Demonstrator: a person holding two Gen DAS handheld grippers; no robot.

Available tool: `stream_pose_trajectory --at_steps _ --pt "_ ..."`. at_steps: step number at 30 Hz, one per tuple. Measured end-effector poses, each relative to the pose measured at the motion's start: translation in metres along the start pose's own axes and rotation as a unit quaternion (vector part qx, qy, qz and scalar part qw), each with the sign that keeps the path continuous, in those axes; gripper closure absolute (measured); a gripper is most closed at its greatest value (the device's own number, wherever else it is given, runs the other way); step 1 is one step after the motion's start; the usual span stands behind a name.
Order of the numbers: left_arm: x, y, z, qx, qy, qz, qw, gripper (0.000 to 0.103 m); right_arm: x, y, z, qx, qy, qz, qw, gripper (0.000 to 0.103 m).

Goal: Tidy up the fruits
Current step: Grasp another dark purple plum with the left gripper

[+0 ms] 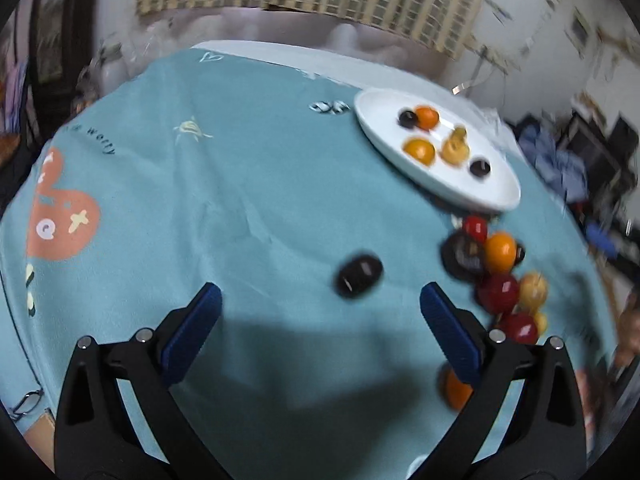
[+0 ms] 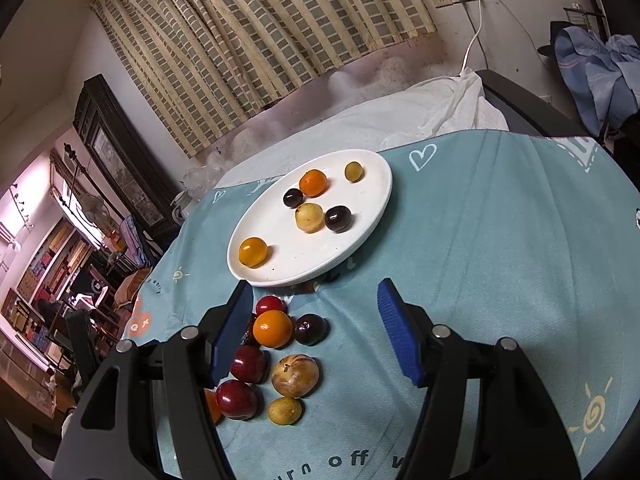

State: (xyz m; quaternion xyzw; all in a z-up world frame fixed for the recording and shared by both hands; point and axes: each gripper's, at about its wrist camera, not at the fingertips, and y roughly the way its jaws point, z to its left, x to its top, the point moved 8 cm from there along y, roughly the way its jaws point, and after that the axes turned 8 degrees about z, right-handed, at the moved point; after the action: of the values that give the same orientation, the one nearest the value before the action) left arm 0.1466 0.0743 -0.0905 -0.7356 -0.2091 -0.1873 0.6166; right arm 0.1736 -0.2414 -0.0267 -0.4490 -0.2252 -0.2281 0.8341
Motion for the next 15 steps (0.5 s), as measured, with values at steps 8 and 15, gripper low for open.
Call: stream_pose_trajectory --at_steps 8,15 --pt "0.013 0.017 -0.026 0.096 0.105 -0.021 0.9896 0.012 -0.003 0.004 0.007 -0.012 -0.027 0.001 1.0 0.038" --pt "0.012 0.033 -0.036 0.079 0.128 0.007 0.9886 0.049 -0.004 0.006 0.006 -0.013 -0.029 0.004 0.999 0.038"
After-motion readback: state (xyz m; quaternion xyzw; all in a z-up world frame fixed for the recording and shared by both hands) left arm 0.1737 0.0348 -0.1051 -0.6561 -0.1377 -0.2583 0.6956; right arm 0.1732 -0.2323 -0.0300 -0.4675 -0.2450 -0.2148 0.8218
